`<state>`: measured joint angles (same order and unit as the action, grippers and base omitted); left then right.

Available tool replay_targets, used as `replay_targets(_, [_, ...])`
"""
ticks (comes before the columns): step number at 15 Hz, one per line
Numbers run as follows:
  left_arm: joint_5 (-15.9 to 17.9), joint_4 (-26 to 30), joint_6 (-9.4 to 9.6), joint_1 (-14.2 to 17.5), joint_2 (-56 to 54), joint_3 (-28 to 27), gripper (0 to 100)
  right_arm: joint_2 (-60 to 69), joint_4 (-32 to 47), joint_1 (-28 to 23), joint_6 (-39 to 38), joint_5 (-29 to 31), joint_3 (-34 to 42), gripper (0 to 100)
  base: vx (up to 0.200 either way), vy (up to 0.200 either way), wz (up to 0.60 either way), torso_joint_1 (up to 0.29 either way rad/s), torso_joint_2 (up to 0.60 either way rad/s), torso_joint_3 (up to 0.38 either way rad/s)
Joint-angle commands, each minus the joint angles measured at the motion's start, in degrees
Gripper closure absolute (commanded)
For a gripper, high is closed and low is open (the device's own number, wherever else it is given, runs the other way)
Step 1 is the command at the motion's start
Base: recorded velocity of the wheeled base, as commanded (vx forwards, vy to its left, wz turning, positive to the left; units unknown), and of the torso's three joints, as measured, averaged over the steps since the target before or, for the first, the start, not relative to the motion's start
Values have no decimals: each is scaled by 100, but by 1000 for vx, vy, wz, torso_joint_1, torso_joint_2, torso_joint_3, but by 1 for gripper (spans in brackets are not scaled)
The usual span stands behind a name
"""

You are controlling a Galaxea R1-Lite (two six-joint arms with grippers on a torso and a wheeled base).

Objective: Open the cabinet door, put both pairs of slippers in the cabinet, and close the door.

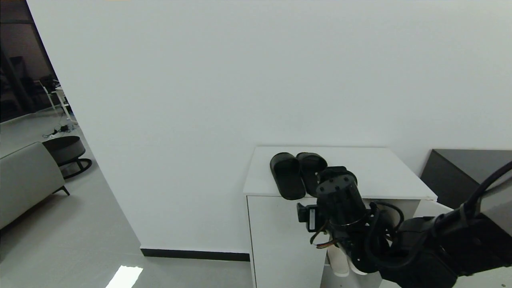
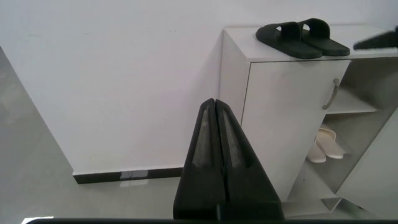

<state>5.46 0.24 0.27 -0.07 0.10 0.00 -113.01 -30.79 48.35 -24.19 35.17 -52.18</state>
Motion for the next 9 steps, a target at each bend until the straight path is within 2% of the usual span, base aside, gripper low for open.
replay_targets(1, [-1, -7, 0, 7, 8, 0, 100, -565, -1043, 8, 292, 157, -65, 0, 0, 0, 0, 0, 0, 0])
replay_targets(3, [-1, -7, 0, -1, -1, 0, 100, -802, -1904, -150, 793, 78, 120, 0, 0, 0, 0, 0, 0, 0])
replay_targets(4, [-1, 2, 8, -1, 8, 0, 100, -986, -2449, -370, 1100, -283, 181, 0, 0, 0, 0, 0, 0, 0])
replay_targets(6, [-1, 2, 26, -1, 8, 0, 100, -1101, -2475, -642, 1127, -617, 137, 0, 0, 0, 0, 0, 0, 0])
replay_targets(9, [8, 2, 35, -1, 8, 0, 100, -1312, -2475, -836, 1144, -625, 14, 0, 200, 0, 0, 2, 2, 1])
